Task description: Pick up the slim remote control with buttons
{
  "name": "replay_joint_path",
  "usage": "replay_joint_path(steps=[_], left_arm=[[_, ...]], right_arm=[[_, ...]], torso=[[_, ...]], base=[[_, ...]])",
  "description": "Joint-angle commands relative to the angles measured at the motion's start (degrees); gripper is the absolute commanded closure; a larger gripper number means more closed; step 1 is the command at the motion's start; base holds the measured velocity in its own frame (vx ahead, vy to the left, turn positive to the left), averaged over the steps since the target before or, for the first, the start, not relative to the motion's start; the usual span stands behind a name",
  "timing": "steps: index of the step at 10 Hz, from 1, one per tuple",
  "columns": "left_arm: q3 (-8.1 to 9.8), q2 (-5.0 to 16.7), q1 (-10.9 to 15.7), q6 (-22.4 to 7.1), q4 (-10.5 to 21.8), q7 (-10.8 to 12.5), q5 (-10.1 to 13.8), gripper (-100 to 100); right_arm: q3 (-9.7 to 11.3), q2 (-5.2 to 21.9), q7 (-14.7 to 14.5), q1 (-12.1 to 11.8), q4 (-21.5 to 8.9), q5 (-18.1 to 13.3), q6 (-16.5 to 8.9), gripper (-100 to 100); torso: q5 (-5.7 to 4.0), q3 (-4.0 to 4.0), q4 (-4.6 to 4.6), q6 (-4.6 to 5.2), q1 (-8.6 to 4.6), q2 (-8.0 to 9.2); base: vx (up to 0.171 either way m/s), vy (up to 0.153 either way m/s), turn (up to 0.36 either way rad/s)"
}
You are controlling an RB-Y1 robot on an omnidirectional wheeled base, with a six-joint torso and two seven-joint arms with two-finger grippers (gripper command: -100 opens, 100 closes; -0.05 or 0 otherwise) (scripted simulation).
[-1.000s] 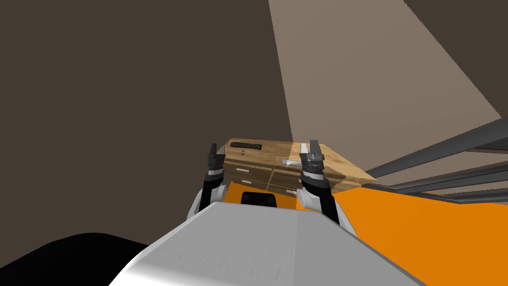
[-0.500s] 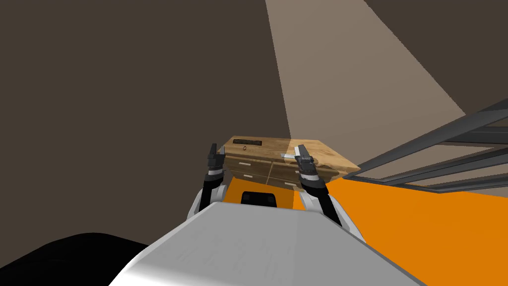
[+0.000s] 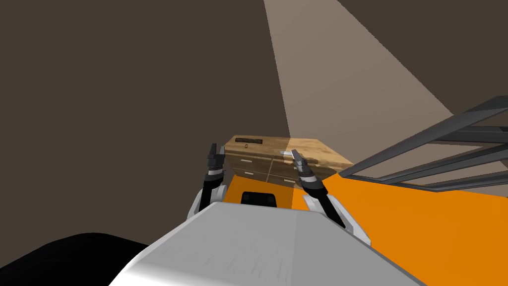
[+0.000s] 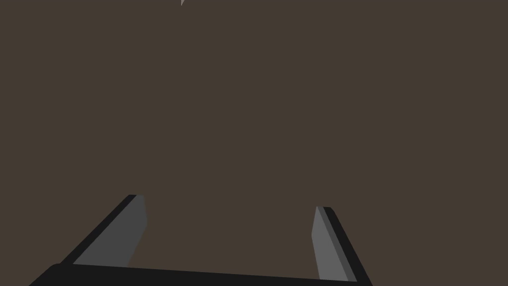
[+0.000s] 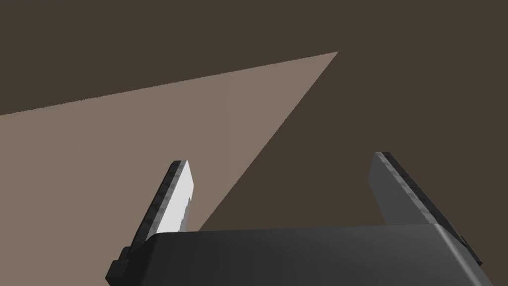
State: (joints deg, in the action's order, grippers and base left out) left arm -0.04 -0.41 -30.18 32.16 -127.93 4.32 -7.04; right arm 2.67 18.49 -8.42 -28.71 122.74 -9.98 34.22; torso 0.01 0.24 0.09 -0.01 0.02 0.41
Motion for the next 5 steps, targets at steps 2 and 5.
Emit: replay_joint_path(steps=[2,5], left_arm=[[0.0,0.0,0.0,0.0,0.0,0.0,0.0,0],[0.0,0.0,0.0,0.0,0.0,0.0,0.0,0]], right_arm=[[0.43,4.06,0.15,-0.89,-2.63,-1.58,0.72,-100],[0.63,7.94,0.31,-1.31,-4.65,-2.64,1.05,-100]], torso=[[0.0,-0.01,0.0,0.01,-0.01,-0.04],[0.01,-0.02,-0.01,0.0,0.05,-0.04]], base=[[-0.1,0.014,0.038],[-0.09,0.022,0.044]])
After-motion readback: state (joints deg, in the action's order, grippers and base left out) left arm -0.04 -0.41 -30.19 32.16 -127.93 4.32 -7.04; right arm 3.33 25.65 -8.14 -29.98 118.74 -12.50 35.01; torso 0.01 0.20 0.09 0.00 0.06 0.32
